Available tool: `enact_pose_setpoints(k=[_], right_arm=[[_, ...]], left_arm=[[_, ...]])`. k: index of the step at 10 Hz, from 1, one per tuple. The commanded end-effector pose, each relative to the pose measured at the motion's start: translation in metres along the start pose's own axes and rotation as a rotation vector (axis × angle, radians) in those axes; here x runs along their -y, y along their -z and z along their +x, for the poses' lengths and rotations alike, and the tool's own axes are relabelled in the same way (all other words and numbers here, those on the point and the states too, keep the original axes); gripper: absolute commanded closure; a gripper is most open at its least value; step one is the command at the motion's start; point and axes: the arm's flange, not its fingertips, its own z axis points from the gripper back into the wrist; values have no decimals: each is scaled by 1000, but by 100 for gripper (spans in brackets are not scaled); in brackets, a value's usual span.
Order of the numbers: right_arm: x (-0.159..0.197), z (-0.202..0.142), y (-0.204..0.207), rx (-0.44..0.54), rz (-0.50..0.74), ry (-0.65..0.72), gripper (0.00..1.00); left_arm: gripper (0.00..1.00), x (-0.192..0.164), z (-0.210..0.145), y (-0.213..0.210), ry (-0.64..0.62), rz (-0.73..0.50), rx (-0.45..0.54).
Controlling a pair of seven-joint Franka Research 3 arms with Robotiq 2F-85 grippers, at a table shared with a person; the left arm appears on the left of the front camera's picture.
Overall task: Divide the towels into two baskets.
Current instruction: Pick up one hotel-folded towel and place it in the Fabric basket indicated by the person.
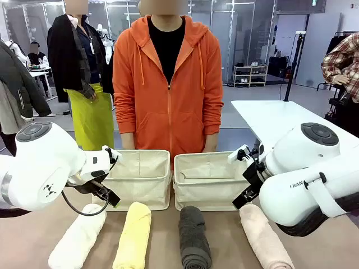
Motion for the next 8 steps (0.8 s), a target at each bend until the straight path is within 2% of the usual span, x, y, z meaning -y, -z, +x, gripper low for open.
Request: enact_pose_setpoints(k=[1, 8], right_arm=[[0, 0, 0, 0, 0, 0, 0], [0, 0, 0, 0, 0, 0, 0]], left_arm=[[0, 0, 0, 0, 0, 0, 0], [0, 0, 0, 0, 0, 0, 0]])
